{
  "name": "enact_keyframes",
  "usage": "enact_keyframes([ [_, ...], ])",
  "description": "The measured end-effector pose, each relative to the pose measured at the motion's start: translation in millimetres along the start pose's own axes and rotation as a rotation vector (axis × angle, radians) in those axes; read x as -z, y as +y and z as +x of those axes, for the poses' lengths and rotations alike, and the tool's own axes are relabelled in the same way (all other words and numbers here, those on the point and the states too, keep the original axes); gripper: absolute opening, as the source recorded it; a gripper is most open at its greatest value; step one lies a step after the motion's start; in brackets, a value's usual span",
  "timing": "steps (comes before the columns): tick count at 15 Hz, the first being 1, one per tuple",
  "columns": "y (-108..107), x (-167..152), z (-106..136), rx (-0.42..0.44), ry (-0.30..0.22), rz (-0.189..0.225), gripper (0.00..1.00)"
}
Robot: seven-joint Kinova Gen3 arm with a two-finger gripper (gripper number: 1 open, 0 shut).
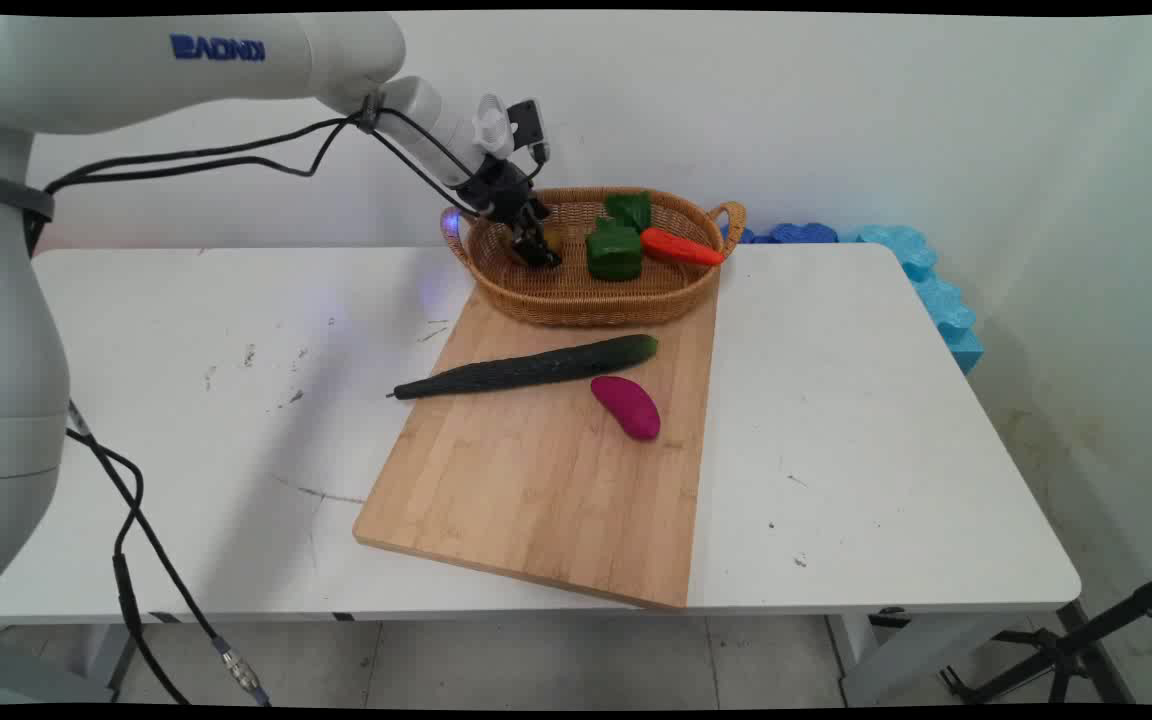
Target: Pick up the cucumber from the cutting board
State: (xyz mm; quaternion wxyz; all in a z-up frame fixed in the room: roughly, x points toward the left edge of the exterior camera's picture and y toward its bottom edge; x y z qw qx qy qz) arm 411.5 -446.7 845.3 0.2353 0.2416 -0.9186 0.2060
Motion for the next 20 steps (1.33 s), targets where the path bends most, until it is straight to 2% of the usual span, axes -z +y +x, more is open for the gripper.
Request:
enact_keyframes([
  [4,5.2,12.6,2.4,-0.004,0.011,0.009,1.00],
  [12,32.0,70.3,17.8,0.048,0.055,0.034,1.00],
  [17,60.9,105.5,20.3,0.105,0.070,0.027,1.00],
  [20,83.4,123.2,17.5,0.145,0.072,0.009,1.00],
])
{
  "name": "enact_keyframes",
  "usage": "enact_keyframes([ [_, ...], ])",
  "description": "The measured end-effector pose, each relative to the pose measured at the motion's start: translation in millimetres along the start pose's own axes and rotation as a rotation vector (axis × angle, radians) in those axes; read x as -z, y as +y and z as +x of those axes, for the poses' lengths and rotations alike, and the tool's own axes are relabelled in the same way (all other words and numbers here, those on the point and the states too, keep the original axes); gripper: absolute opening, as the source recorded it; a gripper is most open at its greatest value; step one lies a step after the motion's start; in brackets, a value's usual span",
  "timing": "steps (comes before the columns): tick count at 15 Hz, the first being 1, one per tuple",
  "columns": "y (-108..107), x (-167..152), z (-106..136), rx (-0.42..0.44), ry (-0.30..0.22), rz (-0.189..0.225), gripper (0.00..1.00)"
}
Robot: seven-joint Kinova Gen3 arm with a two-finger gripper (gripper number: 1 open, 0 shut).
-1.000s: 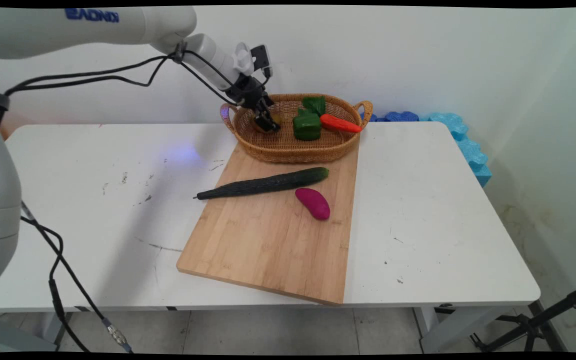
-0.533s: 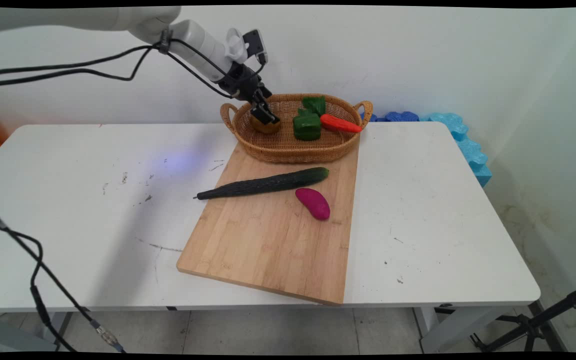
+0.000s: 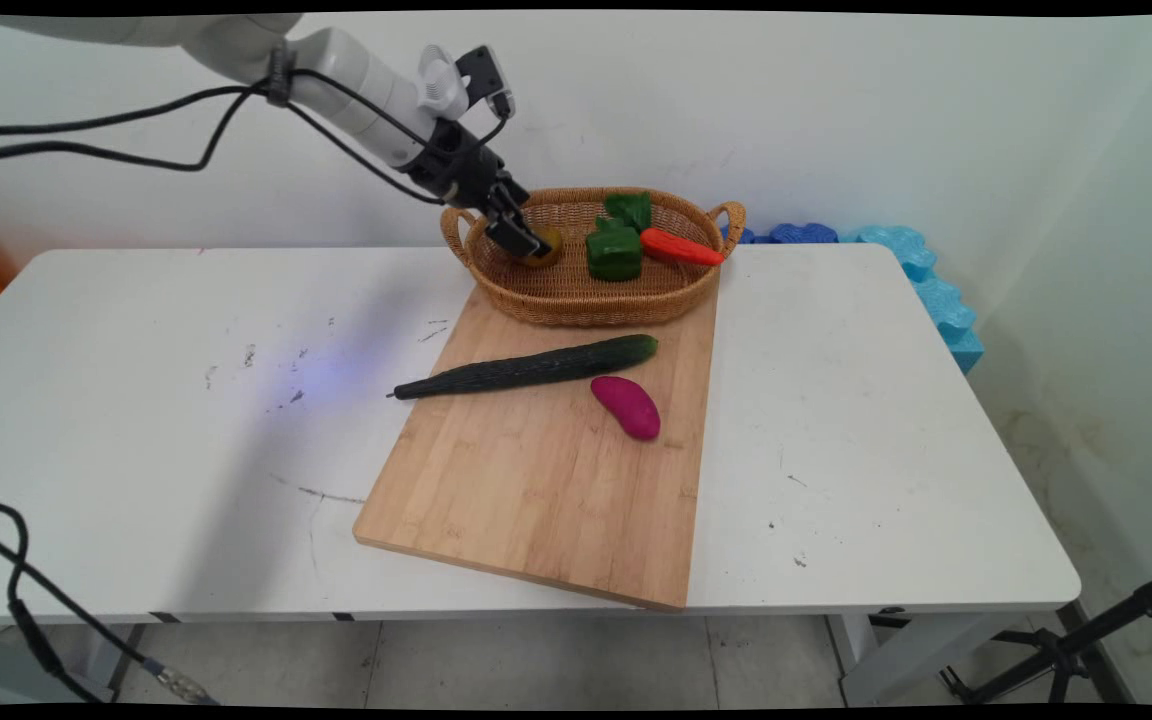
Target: Pick up the cucumber from the cutting board
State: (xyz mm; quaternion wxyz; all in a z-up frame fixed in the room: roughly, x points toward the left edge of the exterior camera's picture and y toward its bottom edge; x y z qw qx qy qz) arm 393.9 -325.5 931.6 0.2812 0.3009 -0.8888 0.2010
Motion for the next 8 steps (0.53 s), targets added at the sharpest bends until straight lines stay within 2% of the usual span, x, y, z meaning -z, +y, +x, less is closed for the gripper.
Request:
enact_keyframes([
  [3,26.9,13.5,-12.1,0.053,-0.009,-0.029,1.00],
  [8,47.3,16.0,-27.1,0.101,-0.026,-0.052,1.00],
])
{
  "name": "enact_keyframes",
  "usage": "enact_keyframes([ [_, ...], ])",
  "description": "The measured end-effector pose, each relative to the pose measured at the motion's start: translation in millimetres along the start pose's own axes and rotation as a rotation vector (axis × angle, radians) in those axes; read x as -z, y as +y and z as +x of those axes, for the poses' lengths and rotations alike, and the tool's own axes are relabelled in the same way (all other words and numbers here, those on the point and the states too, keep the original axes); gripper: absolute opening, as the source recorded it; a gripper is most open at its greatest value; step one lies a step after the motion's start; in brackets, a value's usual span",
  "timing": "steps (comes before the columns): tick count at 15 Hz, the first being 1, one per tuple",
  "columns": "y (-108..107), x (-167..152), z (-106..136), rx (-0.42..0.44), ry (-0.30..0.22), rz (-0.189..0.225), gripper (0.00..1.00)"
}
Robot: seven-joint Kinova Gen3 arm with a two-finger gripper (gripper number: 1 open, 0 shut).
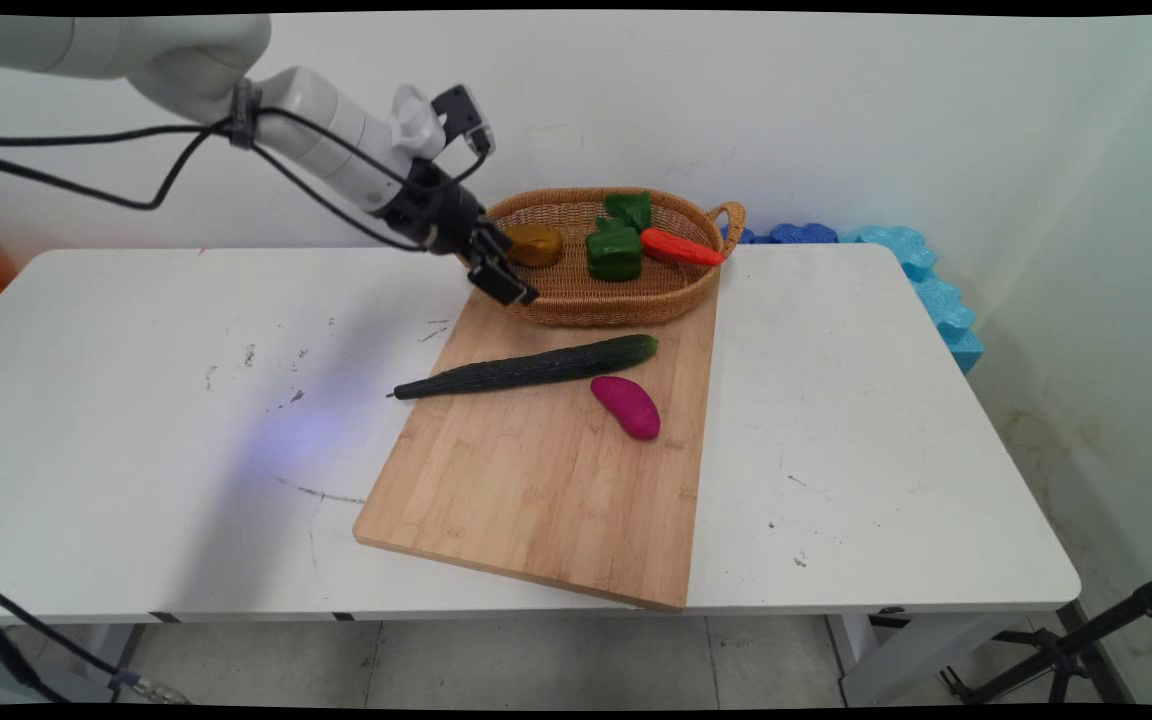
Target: Pick up the cucumber from the cutting board
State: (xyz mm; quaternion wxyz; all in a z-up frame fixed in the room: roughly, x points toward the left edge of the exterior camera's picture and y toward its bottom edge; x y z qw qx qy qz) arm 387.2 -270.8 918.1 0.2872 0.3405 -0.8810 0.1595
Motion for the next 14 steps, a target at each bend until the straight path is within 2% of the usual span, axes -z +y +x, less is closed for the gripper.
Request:
enact_keyframes([
  [6,15.5,-10.9,-24.5,0.032,-0.029,-0.025,1.00],
  [14,21.0,-35.0,-47.9,0.002,-0.068,-0.047,1.00],
])
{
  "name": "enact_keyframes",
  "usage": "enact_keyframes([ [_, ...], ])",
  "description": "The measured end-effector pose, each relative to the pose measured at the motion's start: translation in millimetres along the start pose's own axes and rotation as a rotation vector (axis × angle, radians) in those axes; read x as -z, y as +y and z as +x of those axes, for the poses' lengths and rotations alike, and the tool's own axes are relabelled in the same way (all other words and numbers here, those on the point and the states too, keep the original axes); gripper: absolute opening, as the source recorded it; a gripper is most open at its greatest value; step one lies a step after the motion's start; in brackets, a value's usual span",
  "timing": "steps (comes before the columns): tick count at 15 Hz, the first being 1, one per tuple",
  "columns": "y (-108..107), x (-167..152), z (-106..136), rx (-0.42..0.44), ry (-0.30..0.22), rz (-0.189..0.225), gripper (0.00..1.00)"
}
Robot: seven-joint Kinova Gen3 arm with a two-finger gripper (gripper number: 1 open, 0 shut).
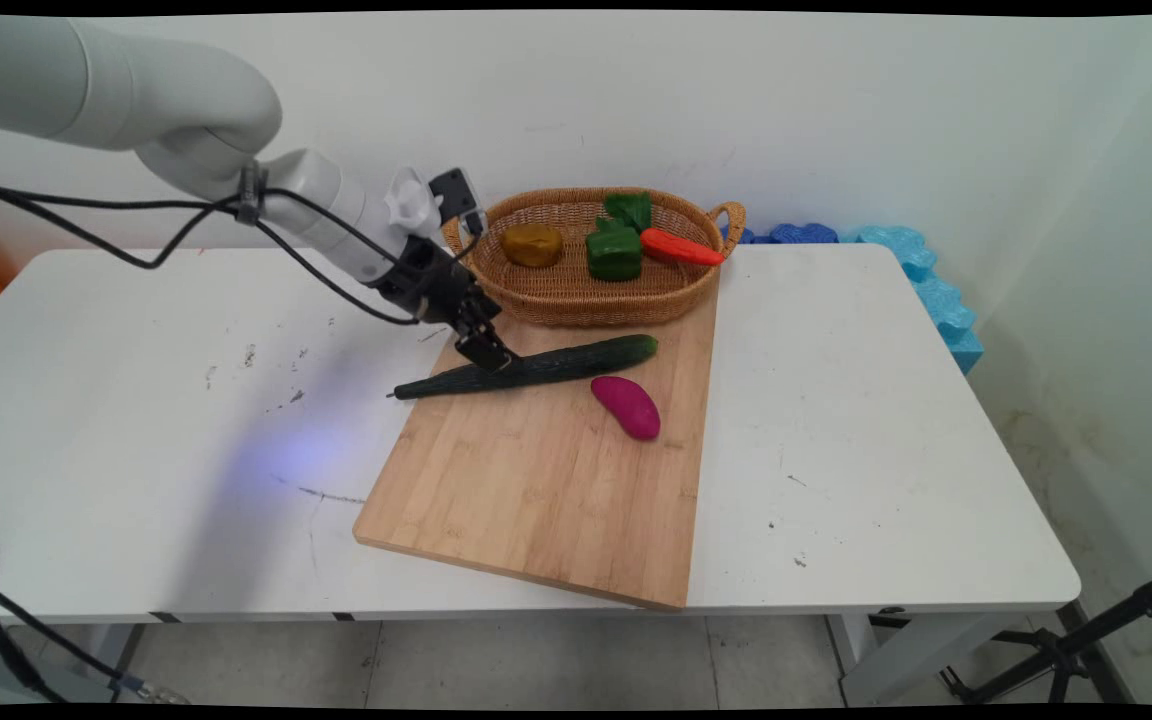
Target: Pick up the cucumber from the cutting board
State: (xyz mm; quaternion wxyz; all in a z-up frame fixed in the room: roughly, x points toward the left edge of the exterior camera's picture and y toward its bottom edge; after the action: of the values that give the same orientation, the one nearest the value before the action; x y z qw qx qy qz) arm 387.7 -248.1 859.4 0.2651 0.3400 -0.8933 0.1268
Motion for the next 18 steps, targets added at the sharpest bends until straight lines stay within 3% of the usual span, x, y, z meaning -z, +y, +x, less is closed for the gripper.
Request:
enact_keyframes([
  [13,0.5,-37.3,-16.0,-0.054,-0.047,-0.025,1.00],
  [14,1.0,-39.0,-16.7,-0.058,-0.049,-0.027,0.00],
  [18,3.7,-43.0,-19.0,-0.076,-0.056,-0.038,0.00],
])
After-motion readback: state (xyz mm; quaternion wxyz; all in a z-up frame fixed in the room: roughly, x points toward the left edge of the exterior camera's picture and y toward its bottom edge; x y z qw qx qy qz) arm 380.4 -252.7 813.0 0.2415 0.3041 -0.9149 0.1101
